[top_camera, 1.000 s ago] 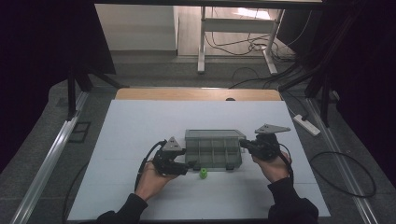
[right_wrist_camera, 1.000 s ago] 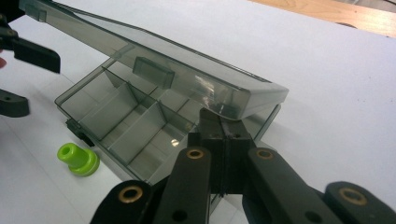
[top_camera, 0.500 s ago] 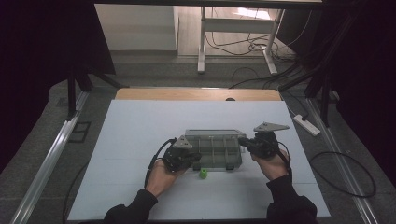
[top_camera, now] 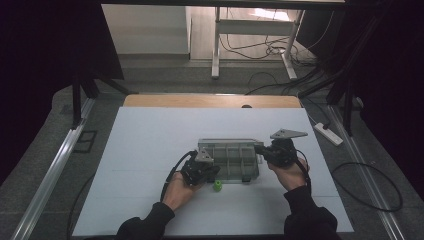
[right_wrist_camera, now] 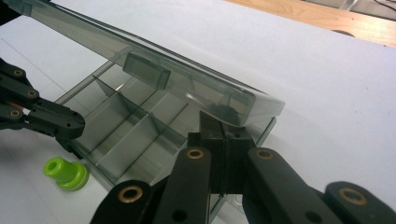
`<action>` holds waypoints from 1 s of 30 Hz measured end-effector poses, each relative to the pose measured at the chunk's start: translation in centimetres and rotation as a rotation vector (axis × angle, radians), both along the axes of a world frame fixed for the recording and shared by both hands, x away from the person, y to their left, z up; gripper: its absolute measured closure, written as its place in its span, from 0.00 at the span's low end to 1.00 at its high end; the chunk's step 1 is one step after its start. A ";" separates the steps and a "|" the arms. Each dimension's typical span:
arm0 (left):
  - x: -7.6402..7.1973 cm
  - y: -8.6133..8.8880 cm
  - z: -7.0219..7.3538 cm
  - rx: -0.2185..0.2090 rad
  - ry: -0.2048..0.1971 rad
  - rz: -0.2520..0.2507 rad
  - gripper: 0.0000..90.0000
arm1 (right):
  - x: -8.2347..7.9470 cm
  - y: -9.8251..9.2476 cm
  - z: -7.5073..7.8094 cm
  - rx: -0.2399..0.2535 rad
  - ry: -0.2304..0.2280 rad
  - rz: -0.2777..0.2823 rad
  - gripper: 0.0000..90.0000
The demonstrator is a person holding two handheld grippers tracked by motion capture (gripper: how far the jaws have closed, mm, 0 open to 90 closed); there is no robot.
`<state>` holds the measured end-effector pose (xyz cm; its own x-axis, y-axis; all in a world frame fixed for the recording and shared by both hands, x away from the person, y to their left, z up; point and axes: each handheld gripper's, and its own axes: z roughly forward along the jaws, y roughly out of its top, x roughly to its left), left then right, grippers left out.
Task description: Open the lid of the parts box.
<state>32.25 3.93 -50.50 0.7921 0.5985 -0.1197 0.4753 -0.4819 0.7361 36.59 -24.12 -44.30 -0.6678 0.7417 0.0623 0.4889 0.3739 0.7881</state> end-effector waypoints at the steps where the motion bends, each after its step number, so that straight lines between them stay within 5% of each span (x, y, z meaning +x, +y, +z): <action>1: 0.0 0.0 0.0 -0.002 -0.001 0.001 0.99 | 0.1 0.0 0.0 0.000 -0.001 0.000 1.00; 30: -0.4 0.0 -0.4 0.000 -0.036 -0.004 0.99 | 2.5 0.7 -0.1 -0.010 -0.033 -0.008 1.00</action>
<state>31.89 3.94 -50.85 0.7986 0.5951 -0.0904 0.4461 -0.4842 0.7527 39.06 -23.40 -44.44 -0.6633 0.7476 0.0333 0.4658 0.3776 0.8003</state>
